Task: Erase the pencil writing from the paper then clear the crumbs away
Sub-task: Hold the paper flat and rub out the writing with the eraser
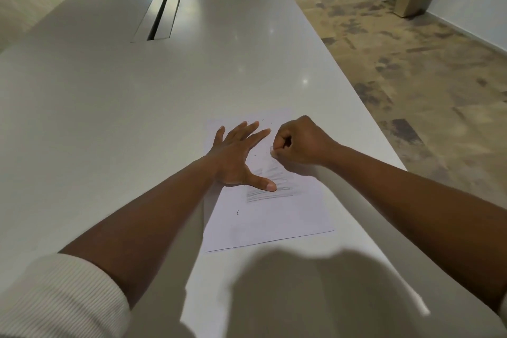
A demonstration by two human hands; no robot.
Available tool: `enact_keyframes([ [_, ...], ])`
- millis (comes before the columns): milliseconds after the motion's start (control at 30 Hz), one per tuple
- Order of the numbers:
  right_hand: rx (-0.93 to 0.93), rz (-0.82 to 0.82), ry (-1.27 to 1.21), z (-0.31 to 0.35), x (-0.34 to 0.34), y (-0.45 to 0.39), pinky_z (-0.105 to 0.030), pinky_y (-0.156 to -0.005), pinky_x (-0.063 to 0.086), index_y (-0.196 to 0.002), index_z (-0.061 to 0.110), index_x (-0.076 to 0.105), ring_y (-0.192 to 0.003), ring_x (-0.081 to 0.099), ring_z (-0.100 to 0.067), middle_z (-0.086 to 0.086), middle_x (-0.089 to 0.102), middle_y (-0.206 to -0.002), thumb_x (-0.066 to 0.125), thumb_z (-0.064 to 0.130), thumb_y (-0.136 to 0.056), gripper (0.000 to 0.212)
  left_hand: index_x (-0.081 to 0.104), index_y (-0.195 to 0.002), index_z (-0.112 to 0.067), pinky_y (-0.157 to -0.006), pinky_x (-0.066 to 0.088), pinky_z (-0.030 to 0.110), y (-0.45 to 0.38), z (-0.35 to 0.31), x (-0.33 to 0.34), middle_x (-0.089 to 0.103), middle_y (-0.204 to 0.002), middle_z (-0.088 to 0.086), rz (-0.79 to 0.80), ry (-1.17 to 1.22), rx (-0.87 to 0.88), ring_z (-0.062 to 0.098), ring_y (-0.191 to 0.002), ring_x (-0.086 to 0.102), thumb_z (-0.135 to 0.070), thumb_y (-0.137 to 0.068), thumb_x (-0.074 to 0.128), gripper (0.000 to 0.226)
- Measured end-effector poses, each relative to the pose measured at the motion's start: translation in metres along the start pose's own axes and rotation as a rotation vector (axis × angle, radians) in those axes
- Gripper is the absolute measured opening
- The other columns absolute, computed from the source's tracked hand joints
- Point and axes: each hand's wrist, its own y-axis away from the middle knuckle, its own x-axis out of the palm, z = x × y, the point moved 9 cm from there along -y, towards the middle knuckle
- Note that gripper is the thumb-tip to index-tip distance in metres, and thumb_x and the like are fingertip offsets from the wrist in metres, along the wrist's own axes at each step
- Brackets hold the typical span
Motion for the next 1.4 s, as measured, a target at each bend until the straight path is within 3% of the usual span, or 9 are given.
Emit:
enact_keyframes([
  [167,-0.064,0.113,-0.039,0.015,0.023,0.017,-0.020,-0.060,0.050,-0.062,0.012,0.069,-0.064,0.066,-0.007,0.004,0.071,-0.067,0.077,0.014,-0.075,0.015,-0.006,-0.160,-0.049,-0.122,-0.019,0.054,0.001,-0.002,0.000,-0.014,-0.171,-0.014,-0.001,-0.005,0.008,0.009,-0.155,-0.023,-0.112,-0.039,0.041,0.145],
  [333,0.019,-0.037,0.040,0.003,-0.002,-0.005,-0.034,-0.065,0.055,-0.063,0.003,0.068,-0.065,0.066,-0.019,-0.006,0.070,-0.068,0.074,0.010,-0.076,0.015,-0.008,-0.160,-0.048,-0.121,-0.020,0.055,0.001,-0.003,-0.001,-0.015,-0.171,-0.013,0.018,-0.007,0.007,0.009,-0.155,-0.024,-0.111,-0.041,0.044,0.144],
  [433,0.010,-0.042,0.079,0.002,-0.004,-0.009,-0.038,-0.068,0.055,-0.064,0.002,0.068,-0.067,0.066,-0.022,-0.008,0.070,-0.069,0.072,0.009,-0.076,0.015,-0.008,-0.160,-0.048,-0.121,-0.020,0.055,0.001,-0.002,-0.001,-0.016,-0.171,-0.013,0.021,-0.006,0.000,0.009,-0.155,-0.025,-0.111,-0.041,0.044,0.144],
  [733,-0.079,0.186,0.002,0.018,0.026,0.014,-0.018,-0.064,0.051,-0.064,0.012,0.072,-0.065,0.066,-0.005,0.005,0.072,-0.068,0.078,0.015,-0.075,0.013,-0.007,-0.160,-0.048,-0.122,-0.018,0.056,0.000,-0.003,0.001,-0.015,-0.171,-0.013,0.021,-0.010,-0.004,0.009,-0.155,-0.024,-0.108,-0.043,0.048,0.142],
  [867,0.023,-0.005,0.031,0.002,0.001,-0.003,-0.031,-0.067,0.056,-0.064,0.007,0.070,-0.066,0.067,-0.013,0.000,0.072,-0.069,0.077,0.013,-0.075,0.014,-0.008,-0.160,-0.048,-0.122,-0.019,0.056,0.000,-0.003,0.000,-0.015,-0.171,-0.013,0.025,-0.003,0.000,0.009,-0.155,-0.024,-0.110,-0.041,0.045,0.144],
  [967,0.064,-0.057,0.069,-0.004,-0.009,-0.016,-0.033,-0.068,0.055,-0.069,0.002,0.071,-0.069,0.067,-0.018,-0.006,0.072,-0.072,0.076,0.012,-0.076,0.014,-0.008,-0.160,-0.048,-0.122,-0.019,0.056,0.001,-0.004,0.000,-0.015,-0.171,-0.013,0.023,-0.002,-0.001,0.009,-0.155,-0.024,-0.110,-0.042,0.045,0.144],
  [1233,-0.020,0.172,0.014,0.017,0.024,0.004,-0.015,-0.059,0.046,-0.058,0.018,0.067,-0.062,0.064,-0.006,0.006,0.071,-0.065,0.077,0.012,-0.073,0.019,-0.007,-0.161,-0.046,-0.122,-0.018,0.057,0.002,-0.004,-0.002,-0.016,-0.171,-0.011,0.028,-0.004,-0.005,0.010,-0.155,-0.023,-0.101,-0.053,0.059,0.138],
  [1300,-0.018,0.167,0.025,0.016,0.025,0.003,-0.021,-0.061,0.049,-0.058,0.015,0.067,-0.060,0.062,-0.007,0.004,0.070,-0.065,0.075,0.012,-0.074,0.018,-0.008,-0.161,-0.046,-0.122,-0.018,0.057,0.002,-0.005,-0.002,-0.017,-0.171,-0.011,0.030,-0.009,-0.005,0.011,-0.155,-0.024,-0.101,-0.054,0.059,0.138],
  [1400,0.053,-0.021,0.094,0.006,0.000,-0.013,-0.034,-0.067,0.054,-0.065,0.003,0.068,-0.065,0.065,-0.018,-0.009,0.070,-0.069,0.073,0.012,-0.076,0.014,-0.009,-0.161,-0.046,-0.122,-0.018,0.058,0.001,-0.006,-0.001,-0.017,-0.171,-0.011,0.037,-0.012,-0.013,0.012,-0.155,-0.025,-0.106,-0.046,0.050,0.143],
])
